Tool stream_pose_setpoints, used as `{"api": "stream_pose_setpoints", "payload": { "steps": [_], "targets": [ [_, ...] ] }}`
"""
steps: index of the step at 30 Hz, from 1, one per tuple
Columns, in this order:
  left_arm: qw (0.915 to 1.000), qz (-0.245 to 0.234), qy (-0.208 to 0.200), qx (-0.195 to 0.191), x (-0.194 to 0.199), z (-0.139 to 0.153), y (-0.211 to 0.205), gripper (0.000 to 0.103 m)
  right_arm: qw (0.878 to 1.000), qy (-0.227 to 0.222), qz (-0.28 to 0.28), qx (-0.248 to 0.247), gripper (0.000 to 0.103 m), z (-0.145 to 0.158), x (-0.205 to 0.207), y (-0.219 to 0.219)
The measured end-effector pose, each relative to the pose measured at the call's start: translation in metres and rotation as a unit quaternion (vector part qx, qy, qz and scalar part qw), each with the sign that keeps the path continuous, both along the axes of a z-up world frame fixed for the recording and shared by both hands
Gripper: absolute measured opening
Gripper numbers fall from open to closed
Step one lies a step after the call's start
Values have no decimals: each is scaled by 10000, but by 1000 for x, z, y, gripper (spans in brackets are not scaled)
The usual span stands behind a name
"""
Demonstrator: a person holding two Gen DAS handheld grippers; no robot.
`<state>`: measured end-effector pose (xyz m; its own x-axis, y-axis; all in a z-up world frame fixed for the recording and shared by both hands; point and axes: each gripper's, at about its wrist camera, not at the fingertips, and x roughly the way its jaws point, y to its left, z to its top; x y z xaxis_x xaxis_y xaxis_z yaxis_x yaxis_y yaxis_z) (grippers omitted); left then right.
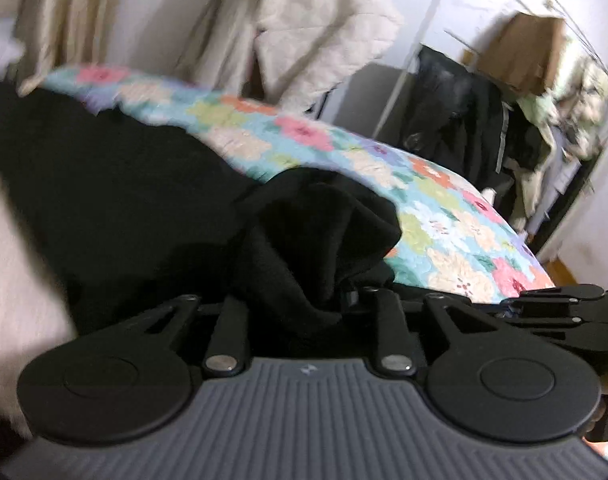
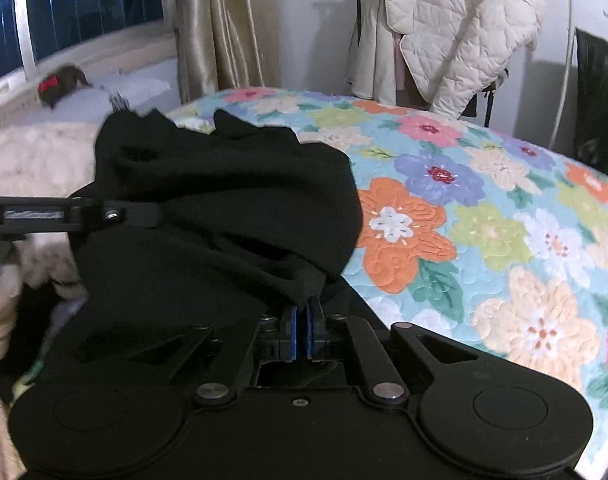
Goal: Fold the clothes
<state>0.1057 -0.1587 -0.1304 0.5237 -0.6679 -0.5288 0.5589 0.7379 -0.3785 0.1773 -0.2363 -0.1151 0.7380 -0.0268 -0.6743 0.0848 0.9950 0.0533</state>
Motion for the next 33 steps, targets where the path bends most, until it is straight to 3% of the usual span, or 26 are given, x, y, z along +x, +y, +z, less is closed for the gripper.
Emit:
{"api": "stream_pose_setpoints", "payload": {
  "steps": [2, 5, 6, 7, 9, 13, 15, 16, 17, 20, 24, 26, 29, 32, 33],
  "targets": [
    [9998, 29, 184, 61, 4, -7, 3, 27, 9998, 67, -13, -175, 5, 4, 0, 12],
    [9999, 53, 142, -21, 3, -1, 6, 28, 9992, 123, -10, -390, 5, 7, -2, 19],
    [9998, 86, 185, -51, 2, 0, 6, 30, 9989, 121, -31, -450, 5, 9, -4, 19],
    [9996, 119, 229, -82, 1, 0, 6, 42, 9988, 157, -78, -455, 5, 9, -6, 17],
    [9993, 179, 316, -133, -2, 1, 6, 51, 9985, 254, -173, -461, 5, 10, -10, 13],
    [9990, 60, 419, -112, -8, -4, 14, 51, 9981, 272, -250, -487, 4, 10, -16, 11],
    [9992, -10, 356, -168, -10, 0, 18, 45, 9978, 292, -252, -539, 4, 8, -17, 10],
    [9993, -46, 298, -199, -11, 4, 19, 26, 9978, 295, -290, -512, 4, 7, -18, 8],
    [9994, -100, 232, -247, -12, 9, 20, 18, 9978, 298, -328, -485, 4, 5, -18, 6],
    [9989, -147, 99, -444, -16, 20, 22, 16, 9980, 280, -400, -403, 4, 3, -19, -1],
    [9989, -246, -66, -400, -22, 29, 19, 15, 9974, 303, -422, -508, 3, 3, -17, -3],
    [9973, -395, -72, -619, -22, 36, 21, 16, 9959, 304, -545, -651, 3, 5, -15, -5],
    [9960, -318, -282, -786, -23, 44, 27, 21, 9913, 359, -930, -858, 2, 4, -16, -26],
    [9975, 41, -647, -283, -18, 44, 34, 45, 9820, 377, -1564, -988, 0, 2, -23, -55],
    [9975, 133, -691, -70, -13, 41, 36, 51, 9798, 294, -1838, -737, 0, 2, -30, -72]
  ]
}}
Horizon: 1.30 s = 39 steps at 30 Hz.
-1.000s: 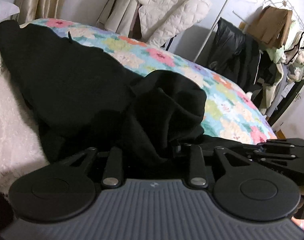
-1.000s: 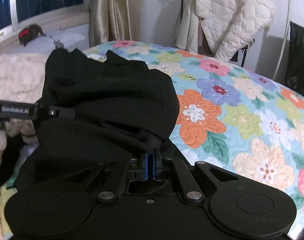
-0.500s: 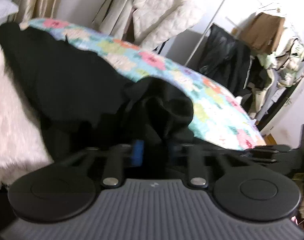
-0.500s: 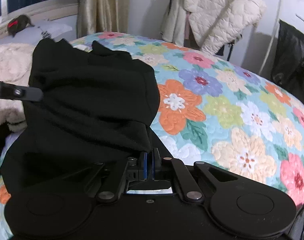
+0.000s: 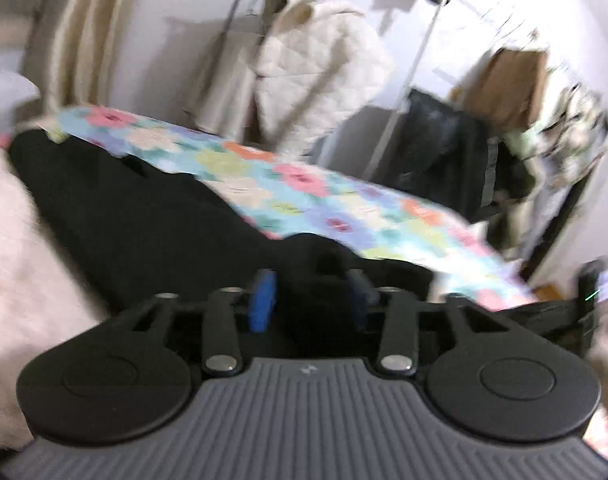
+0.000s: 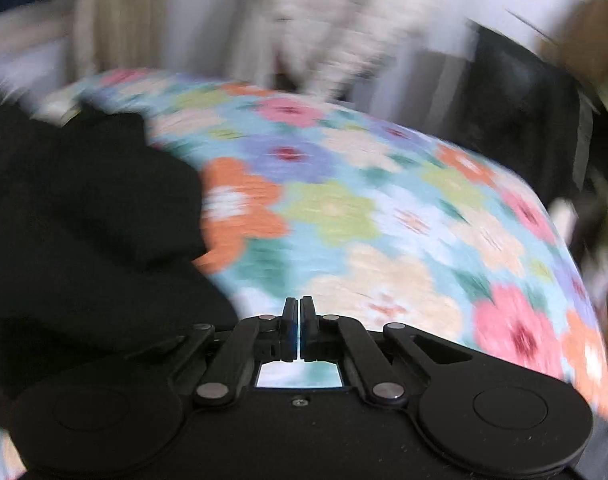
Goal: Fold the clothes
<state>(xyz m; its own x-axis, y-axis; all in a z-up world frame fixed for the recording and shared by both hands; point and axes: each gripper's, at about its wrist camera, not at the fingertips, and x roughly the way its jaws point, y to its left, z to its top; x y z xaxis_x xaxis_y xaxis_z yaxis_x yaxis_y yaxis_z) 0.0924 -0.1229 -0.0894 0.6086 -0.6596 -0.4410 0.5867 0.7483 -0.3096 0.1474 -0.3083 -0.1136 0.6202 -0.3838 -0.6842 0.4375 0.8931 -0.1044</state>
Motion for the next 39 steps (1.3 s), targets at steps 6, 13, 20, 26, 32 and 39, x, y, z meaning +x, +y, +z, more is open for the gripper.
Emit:
{"api": "stream_pose_setpoints", "payload": {
  "steps": [6, 13, 20, 26, 32, 39],
  "targets": [
    [9923, 378, 911, 749, 35, -37, 0, 55, 9808, -1032, 49, 1656, 17, -6, -37, -9],
    [9856, 938, 1202, 730, 56, -61, 3, 66, 9550, -1574, 1381, 2100, 71, 14, -19, 41],
    [9834, 1031, 423, 1434, 56, -80, -25, 71, 9598, -1042, 2071, 1583, 89, -17, 26, 62],
    [9960, 628, 4, 643, 77, -58, -37, 4, 9745, -658, 1894, 1004, 13, -26, 60, 36],
    [9926, 27, -1097, -530, 81, 35, -43, 10, 9794, -1805, 891, -184, 9, 87, 48, -34],
    [9935, 152, -1110, -209, 79, 0, -43, 44, 9750, -2105, -421, -572, 8, 120, -6, -103]
  ]
}}
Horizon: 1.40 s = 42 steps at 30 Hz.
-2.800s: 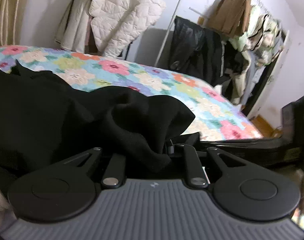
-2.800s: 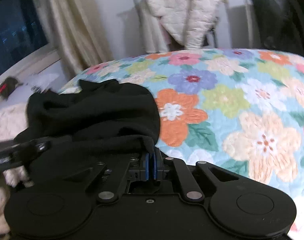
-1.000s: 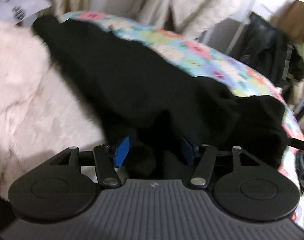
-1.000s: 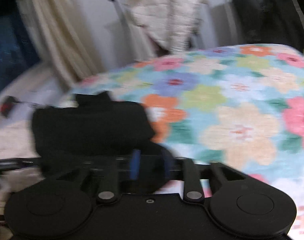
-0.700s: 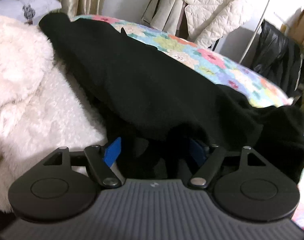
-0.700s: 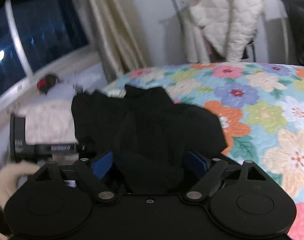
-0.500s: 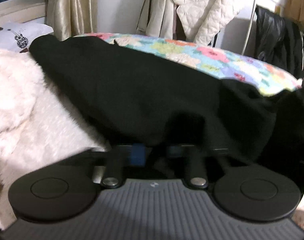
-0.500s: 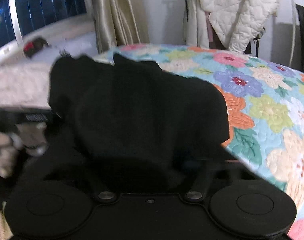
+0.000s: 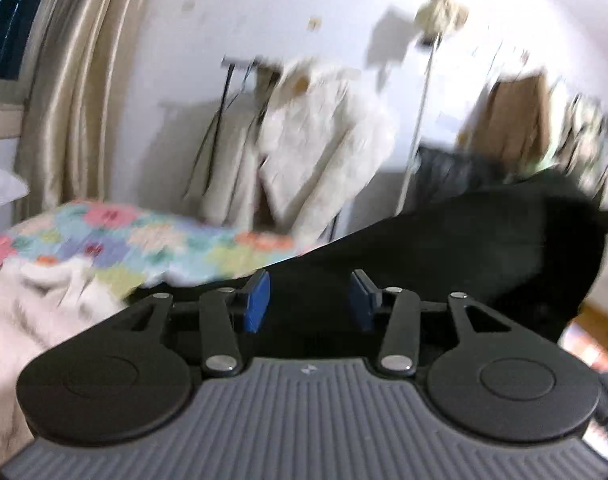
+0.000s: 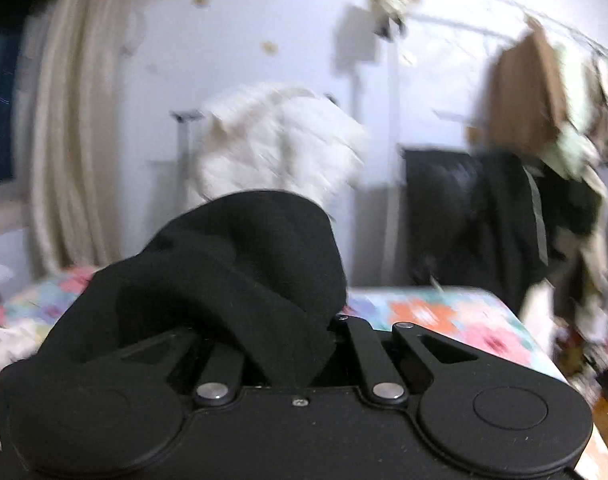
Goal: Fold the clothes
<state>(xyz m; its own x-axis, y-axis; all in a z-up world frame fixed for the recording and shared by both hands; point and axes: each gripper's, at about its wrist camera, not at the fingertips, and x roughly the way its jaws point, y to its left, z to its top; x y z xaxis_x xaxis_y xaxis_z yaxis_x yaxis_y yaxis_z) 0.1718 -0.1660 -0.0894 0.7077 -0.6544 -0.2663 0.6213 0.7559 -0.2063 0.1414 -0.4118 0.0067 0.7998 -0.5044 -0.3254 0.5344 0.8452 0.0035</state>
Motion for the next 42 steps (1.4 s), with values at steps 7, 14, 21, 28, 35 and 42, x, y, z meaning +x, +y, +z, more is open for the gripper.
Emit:
{"api": "stream_pose_setpoints", "payload": {
  "steps": [7, 14, 21, 28, 35, 42],
  "targets": [
    [9844, -601, 1647, 114, 19, -77, -29, 45, 9932, 380, -374, 1039, 7, -91, -47, -29],
    [9795, -1303, 1143, 1031, -8, -95, -62, 67, 9956, 412, -252, 809, 7, -86, -46, -37],
    [9720, -1160, 433, 1998, -32, -119, -100, 70, 9980, 510, 27, 373, 8, -80, -20, -57],
    [9745, -728, 188, 2113, -30, -112, -110, 79, 9855, 567, -876, 1339, 48, -135, -40, -95],
    [9695, -737, -73, 2337, -28, -109, -112, 86, 9829, 573, -448, 1690, 59, -157, -106, -62],
    [9441, -1357, -1055, 2812, -62, -128, -142, 98, 9630, 395, 321, 2645, 80, -182, -110, -46]
  ]
}}
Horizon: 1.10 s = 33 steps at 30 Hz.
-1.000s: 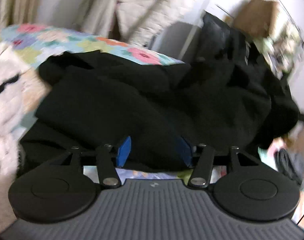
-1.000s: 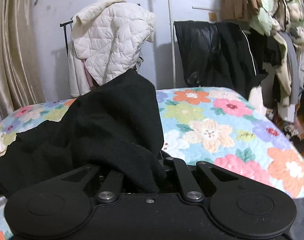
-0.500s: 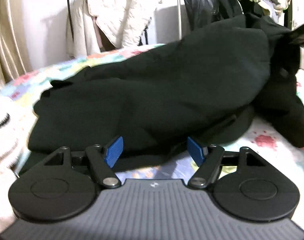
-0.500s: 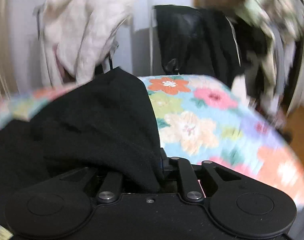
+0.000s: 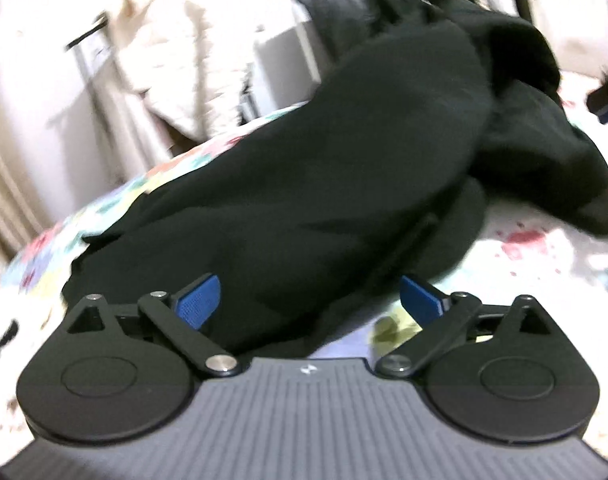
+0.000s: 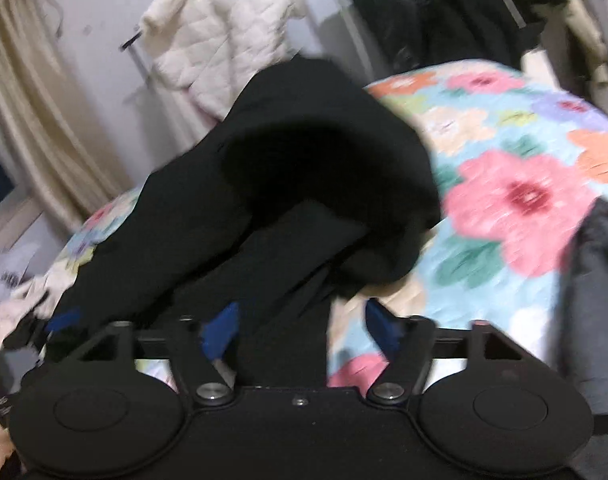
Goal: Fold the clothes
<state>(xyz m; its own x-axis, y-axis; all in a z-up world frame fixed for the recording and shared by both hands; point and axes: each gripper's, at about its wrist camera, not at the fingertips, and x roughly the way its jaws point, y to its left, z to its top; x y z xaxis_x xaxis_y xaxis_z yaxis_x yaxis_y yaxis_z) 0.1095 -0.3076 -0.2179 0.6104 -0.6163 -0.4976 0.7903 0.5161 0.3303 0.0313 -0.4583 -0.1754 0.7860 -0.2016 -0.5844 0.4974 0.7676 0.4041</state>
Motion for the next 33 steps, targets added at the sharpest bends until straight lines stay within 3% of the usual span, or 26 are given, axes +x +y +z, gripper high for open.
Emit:
{"api": "stream_pose_setpoints", "payload": {
  "steps": [3, 5, 6, 7, 8, 9, 10, 13, 16, 23, 26, 28, 30, 33],
  "targets": [
    [9993, -35, -239, 289, -4, -9, -21, 97, 9993, 133, 219, -270, 80, -8, 23, 12],
    [9991, 33, -238, 355, -1, -13, -26, 72, 9976, 180, 479, -477, 80, -12, 41, 20],
    [9996, 43, -34, 271, 3, -12, -24, 45, 9958, 309, 605, -607, 79, -16, 53, 24],
    [9997, 63, 182, 160, 8, -10, -22, 27, 9937, 458, 673, -767, 71, -20, 63, 26],
    [9990, 121, 439, -45, 13, -4, -18, 19, 9914, 582, 678, -960, 62, -22, 72, 26],
    [9975, 178, 650, -229, 17, 1, -13, 11, 9885, 716, 645, -1164, 31, -24, 77, 28],
    [9969, 248, 669, -325, 19, 6, -10, 9, 9880, 679, 573, -1260, 18, -18, 75, 28],
    [9960, 601, 503, -433, 18, 34, -4, 7, 9876, 251, 483, -1470, 7, 15, 52, 34],
    [9944, 809, 314, -604, 22, 75, 0, 6, 9828, -56, 483, -1782, 6, 55, 22, 39],
    [9893, 1215, -59, -803, 20, 194, 38, 5, 9811, -830, 490, -1679, 6, 149, -55, 31],
    [9895, 1260, -125, -690, 16, 231, 56, 4, 9832, -1111, 745, -1240, 6, 196, -70, 33],
    [9907, 1219, -373, -470, 9, 255, 64, 4, 9815, -1244, 1047, -1008, 6, 230, -80, 41],
    [9888, 1228, -277, -801, 1, 284, 82, 4, 9766, -1273, 1366, -1063, 6, 266, -91, 55],
    [9760, 1314, -44, -1739, -8, 328, 124, 1, 9692, -1527, 1682, -949, 6, 311, -123, 64]
  ]
}}
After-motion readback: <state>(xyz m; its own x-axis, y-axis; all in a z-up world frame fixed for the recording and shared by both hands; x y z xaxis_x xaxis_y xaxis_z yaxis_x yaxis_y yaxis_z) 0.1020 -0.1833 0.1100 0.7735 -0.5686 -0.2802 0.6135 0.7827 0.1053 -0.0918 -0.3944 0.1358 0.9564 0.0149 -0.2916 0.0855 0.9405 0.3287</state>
